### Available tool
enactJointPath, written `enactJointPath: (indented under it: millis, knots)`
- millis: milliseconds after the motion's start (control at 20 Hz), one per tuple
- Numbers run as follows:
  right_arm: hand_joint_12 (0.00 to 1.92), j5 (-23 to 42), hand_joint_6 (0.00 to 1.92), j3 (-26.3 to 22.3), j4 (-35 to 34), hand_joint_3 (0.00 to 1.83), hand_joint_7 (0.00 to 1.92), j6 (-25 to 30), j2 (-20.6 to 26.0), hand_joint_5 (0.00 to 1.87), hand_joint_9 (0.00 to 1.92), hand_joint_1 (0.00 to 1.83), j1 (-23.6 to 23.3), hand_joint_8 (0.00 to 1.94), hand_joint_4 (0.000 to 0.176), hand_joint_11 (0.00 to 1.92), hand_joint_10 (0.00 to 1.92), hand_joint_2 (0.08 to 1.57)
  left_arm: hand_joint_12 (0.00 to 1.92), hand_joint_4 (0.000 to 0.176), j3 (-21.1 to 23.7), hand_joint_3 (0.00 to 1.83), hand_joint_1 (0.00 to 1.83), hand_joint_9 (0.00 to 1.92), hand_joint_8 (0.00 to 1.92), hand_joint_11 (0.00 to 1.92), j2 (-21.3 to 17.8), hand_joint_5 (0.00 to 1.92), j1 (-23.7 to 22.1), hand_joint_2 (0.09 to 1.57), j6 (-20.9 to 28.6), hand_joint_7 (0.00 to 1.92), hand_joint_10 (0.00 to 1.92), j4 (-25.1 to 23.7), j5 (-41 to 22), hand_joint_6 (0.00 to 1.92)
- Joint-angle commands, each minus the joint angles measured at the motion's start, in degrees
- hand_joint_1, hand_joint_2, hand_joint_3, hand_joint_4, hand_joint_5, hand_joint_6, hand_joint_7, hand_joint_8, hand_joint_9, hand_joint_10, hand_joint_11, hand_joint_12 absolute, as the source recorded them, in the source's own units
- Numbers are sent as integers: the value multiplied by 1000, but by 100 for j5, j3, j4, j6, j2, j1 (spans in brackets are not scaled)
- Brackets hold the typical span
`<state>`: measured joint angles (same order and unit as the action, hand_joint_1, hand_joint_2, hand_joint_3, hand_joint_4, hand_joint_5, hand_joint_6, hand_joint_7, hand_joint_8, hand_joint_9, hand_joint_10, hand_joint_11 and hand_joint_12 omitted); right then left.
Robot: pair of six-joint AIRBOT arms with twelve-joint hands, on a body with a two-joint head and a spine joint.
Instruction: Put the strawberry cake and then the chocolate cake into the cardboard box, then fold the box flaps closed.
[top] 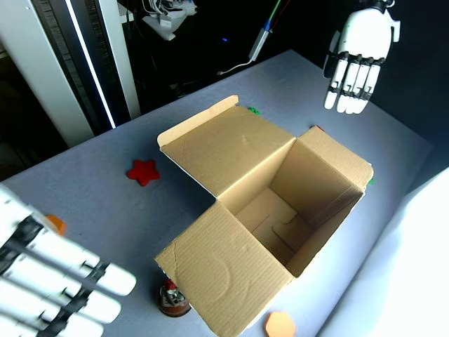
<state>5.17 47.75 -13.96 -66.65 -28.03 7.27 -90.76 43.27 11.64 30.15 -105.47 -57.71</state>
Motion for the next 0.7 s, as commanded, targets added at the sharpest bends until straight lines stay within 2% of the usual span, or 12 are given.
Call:
enactJointPath:
  millis: [0, 50, 150, 250, 400, 450, 550, 650]
  knots:
    - [359, 923, 2, 43, 0, 0, 24, -65, 66, 32, 36, 1178, -104, 2, 23, 0, 4, 1025, 614, 34, 8, 0, 1222, 125, 3, 0, -16, 89, 114, 965, -66, 65, 3, 542, 67, 8]
    - [298, 1106, 4, 48, -1, 1, 14, -181, 66, 16, 33, 1166, -103, 2, 29, 0, 2, 1030, 600, 30, 43, 0, 1194, 119, 0, 0, 24, 75, 377, 976, -199, 54, 0, 772, 111, 2]
    - [167, 1415, 4, 46, -1, 2, 14, -339, 58, 20, 18, 1170, -55, 0, 28, 0, 10, 1035, 617, 38, 54, 0, 1201, 126, 5, 0, 141, 81, 878, 975, -620, 66, 3, 1164, 188, 2]
    - [11, 1340, 2, 4, -59, 4, 14, -336, 55, 14, 1, 1178, -54, 0, 28, 0, 0, 1040, 587, 38, -29, 6, 1198, 121, 0, 0, 275, 56, 1176, 995, -743, 50, 0, 1497, 288, 0]
    - [1, 1259, 9, -38, -138, 8, 33, -339, 54, 33, 16, 1170, -55, 8, 20, 1, 6, 1052, 587, 42, -61, 8, 1167, 114, 1, 0, 352, 61, 1240, 1003, -922, 52, 0, 1764, 493, 3]
    - [0, 1258, 11, -36, -370, 9, 40, -415, 55, 39, 23, 1170, -58, 10, 19, 0, 9, 1053, 603, 44, -65, 2, 1168, 120, 3, 0, 372, 68, 1224, 992, -971, 65, 2, 1818, 527, 4]
    - [0, 1290, 7, -36, -661, 1, 31, -475, 55, 32, 22, 1178, -67, 5, 25, 0, 8, 1037, 561, 41, -88, 7, 1147, 101, 0, 0, 436, 47, 1212, 1012, -993, 51, 0, 1825, 557, 0]
    - [16, 1317, 5, -37, -695, 4, 17, -475, 55, 23, 21, 1172, -68, 3, 21, 29, 7, 1045, 595, 35, -124, 0, 1154, 132, 4, 0, 561, 66, 1274, 991, -1092, 72, 9, 1854, 549, 5]
